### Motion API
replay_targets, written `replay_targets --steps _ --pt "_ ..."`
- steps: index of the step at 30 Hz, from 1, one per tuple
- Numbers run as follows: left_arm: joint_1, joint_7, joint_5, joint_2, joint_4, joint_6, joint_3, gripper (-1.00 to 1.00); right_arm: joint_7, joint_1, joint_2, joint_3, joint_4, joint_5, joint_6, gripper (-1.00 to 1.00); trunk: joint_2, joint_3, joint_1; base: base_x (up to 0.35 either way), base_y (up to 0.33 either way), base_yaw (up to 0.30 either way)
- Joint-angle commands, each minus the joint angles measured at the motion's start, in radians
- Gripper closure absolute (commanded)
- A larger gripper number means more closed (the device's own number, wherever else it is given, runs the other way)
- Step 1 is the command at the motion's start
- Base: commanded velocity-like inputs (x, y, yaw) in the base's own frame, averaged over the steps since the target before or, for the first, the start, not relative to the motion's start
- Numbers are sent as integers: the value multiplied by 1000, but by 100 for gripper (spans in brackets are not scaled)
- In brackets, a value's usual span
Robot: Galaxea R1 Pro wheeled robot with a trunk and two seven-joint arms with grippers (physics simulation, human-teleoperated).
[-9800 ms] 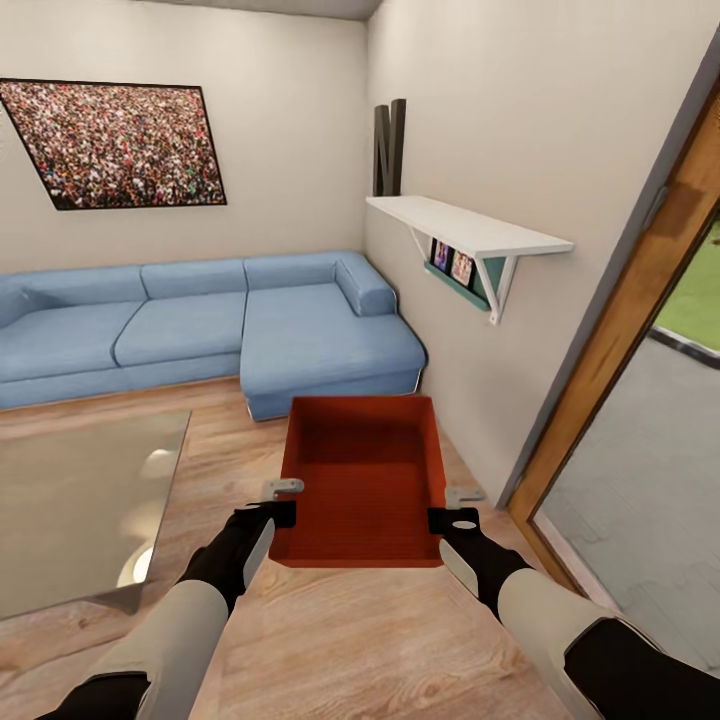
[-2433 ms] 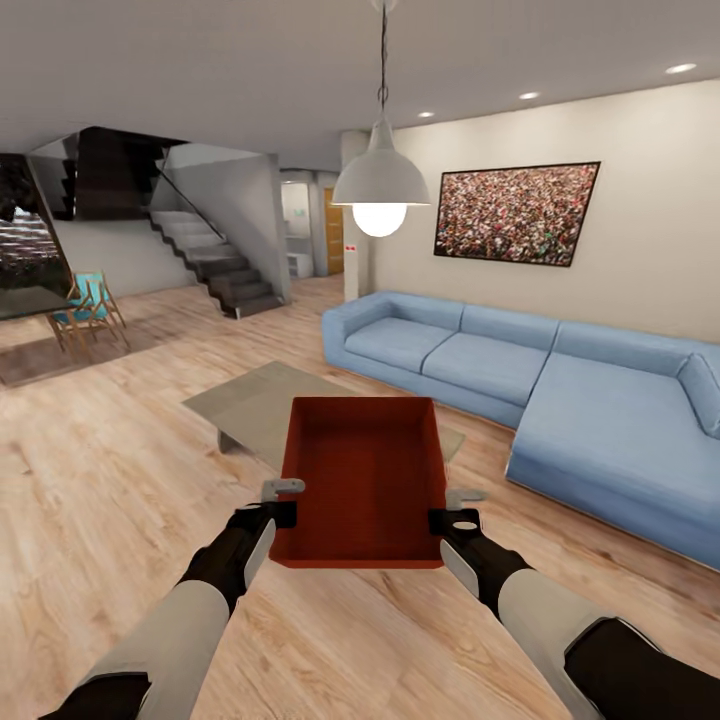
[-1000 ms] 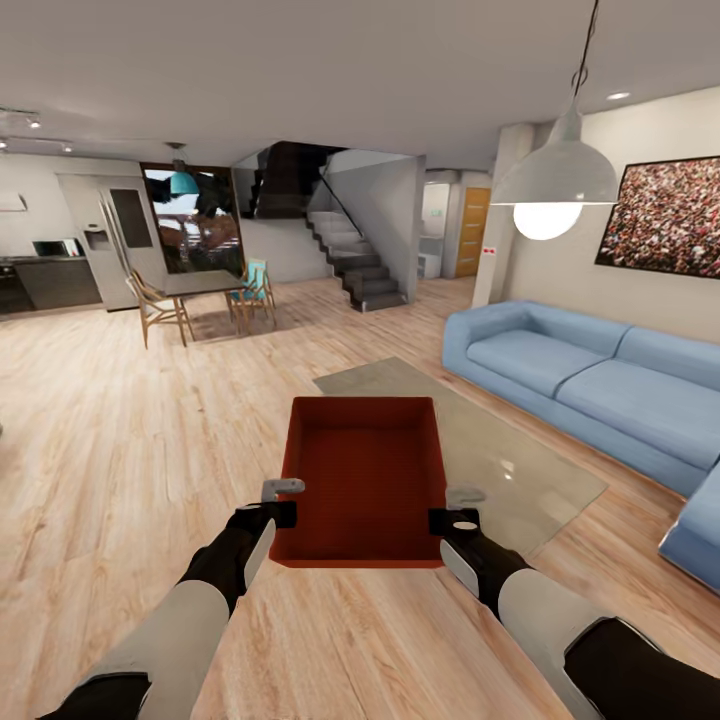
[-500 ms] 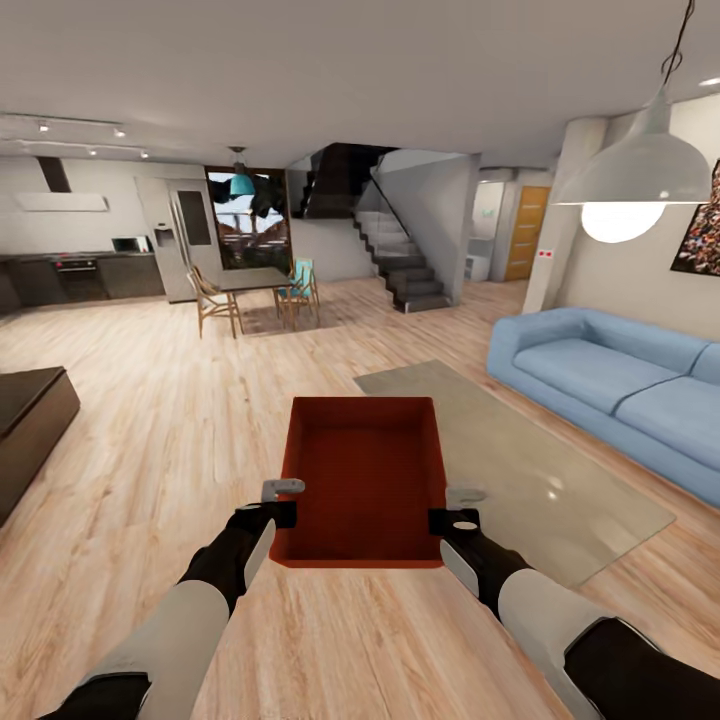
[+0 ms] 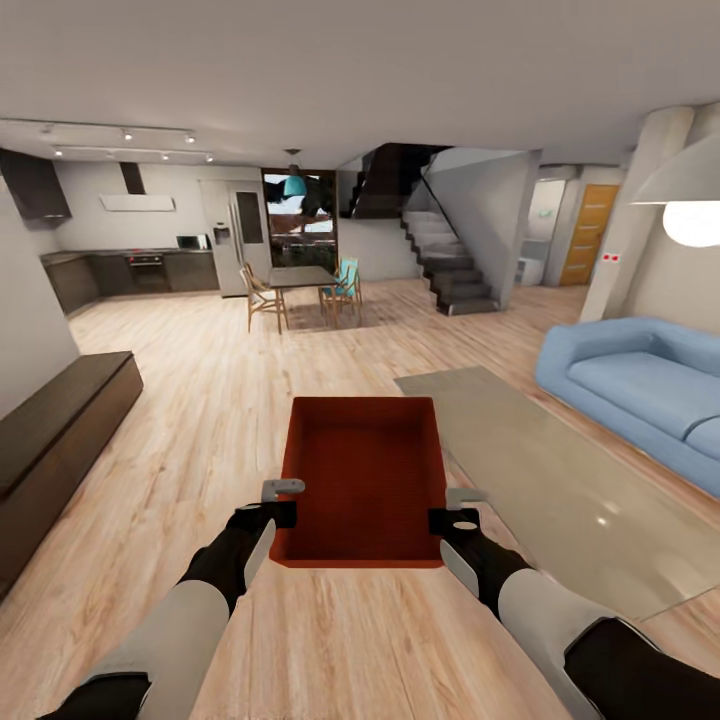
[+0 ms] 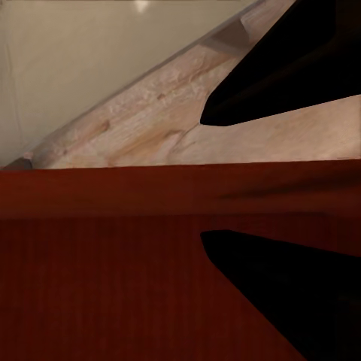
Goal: Move the two storage containers from the living room to the garage. In the garage, place one container on the floor and stack the other container on top of it (either order is fine).
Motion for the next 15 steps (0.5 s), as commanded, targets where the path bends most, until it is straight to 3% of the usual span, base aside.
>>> replay_targets --steps 1,15 --pt "-2 4 -32 -3 -8 7 11 100 -18 0 0 25 3 -14 6 100 -2 -2 1 0 0 300" --pt "-2 4 -31 -3 -9 7 11 100 -18 0 0 25 3 -14 6 100 -2 -2 1 0 0 300"
